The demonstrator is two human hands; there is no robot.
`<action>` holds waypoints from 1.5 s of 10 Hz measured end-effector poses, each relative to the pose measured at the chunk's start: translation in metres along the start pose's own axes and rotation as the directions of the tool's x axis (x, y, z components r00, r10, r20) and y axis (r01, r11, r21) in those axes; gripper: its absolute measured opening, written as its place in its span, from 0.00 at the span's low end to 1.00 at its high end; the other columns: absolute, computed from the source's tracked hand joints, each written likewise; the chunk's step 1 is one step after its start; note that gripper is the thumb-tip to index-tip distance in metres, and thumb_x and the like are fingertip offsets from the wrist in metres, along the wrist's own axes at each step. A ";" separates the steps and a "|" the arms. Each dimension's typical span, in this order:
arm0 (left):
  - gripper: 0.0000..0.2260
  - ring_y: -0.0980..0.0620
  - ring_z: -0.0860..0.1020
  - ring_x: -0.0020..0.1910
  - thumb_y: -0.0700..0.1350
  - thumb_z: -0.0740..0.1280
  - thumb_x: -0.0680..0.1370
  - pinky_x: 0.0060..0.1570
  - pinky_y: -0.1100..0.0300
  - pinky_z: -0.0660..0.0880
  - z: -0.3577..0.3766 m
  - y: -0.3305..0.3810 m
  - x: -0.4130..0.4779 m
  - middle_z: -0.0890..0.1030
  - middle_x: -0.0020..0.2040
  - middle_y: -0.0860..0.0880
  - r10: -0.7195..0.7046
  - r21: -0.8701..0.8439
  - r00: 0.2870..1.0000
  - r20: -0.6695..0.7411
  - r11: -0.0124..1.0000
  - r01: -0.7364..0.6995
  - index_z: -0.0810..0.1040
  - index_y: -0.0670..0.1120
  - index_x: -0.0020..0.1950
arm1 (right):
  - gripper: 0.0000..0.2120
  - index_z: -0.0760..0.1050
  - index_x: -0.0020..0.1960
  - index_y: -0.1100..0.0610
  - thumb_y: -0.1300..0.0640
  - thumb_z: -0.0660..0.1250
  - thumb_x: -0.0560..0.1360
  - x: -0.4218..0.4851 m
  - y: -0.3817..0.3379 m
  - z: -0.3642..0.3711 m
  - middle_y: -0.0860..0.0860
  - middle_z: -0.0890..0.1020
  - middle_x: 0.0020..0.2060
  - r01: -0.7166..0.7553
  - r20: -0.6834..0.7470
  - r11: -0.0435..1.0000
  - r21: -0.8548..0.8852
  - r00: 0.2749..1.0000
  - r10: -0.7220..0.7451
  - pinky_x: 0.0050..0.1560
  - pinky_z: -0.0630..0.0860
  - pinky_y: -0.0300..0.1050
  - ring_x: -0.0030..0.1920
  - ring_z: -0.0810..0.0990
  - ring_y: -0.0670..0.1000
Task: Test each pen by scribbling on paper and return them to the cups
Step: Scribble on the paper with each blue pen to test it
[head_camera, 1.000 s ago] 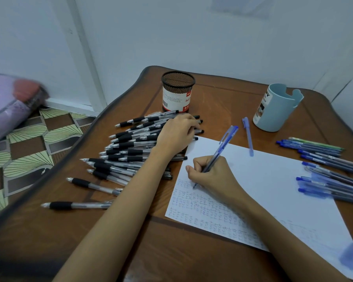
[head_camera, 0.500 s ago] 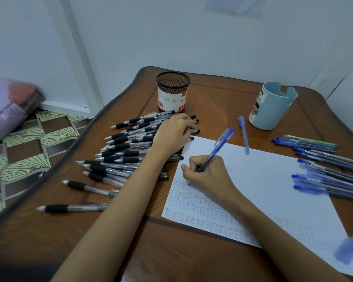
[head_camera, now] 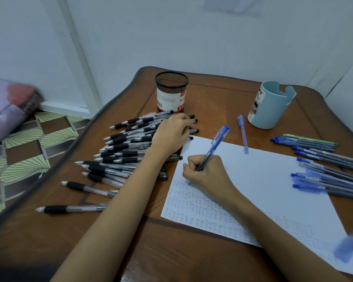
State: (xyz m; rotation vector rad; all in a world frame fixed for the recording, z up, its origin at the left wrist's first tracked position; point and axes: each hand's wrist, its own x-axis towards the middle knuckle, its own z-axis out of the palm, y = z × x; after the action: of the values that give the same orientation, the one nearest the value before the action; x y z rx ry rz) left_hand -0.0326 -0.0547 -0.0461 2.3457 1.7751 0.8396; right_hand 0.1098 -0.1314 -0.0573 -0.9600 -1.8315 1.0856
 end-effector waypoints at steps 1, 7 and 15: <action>0.13 0.50 0.74 0.58 0.38 0.59 0.78 0.52 0.53 0.74 0.000 -0.001 0.000 0.78 0.59 0.49 0.002 -0.005 1.000 0.001 1.000 -0.002 0.82 0.44 0.56 | 0.20 0.64 0.25 0.59 0.68 0.66 0.73 -0.001 -0.001 0.000 0.49 0.65 0.21 0.008 -0.005 1.000 -0.009 1.000 -0.008 0.32 0.64 0.29 0.25 0.64 0.44; 0.12 0.51 0.74 0.57 0.38 0.60 0.79 0.50 0.54 0.74 0.000 -0.001 0.000 0.78 0.59 0.49 0.005 0.000 1.000 0.000 1.000 -0.005 0.82 0.45 0.55 | 0.16 0.73 0.40 0.54 0.43 0.57 0.76 0.009 -0.004 -0.020 0.49 0.65 0.24 -0.239 -0.166 0.963 0.128 0.952 0.258 0.29 0.64 0.35 0.24 0.65 0.43; 0.12 0.52 0.73 0.59 0.39 0.60 0.79 0.53 0.59 0.72 -0.001 0.000 0.000 0.77 0.60 0.50 0.002 0.002 1.000 0.008 1.000 -0.002 0.81 0.46 0.57 | 0.17 0.74 0.50 0.59 0.50 0.50 0.82 0.019 0.003 -0.078 0.46 0.62 0.17 -0.254 0.028 0.457 0.852 0.895 0.445 0.14 0.57 0.32 0.15 0.59 0.41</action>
State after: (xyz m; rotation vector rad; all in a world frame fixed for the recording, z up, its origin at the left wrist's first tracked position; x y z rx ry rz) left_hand -0.0333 -0.0549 -0.0455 2.3494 1.7717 0.8284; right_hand 0.1719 -0.0887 -0.0303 -0.7851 -0.7022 1.8178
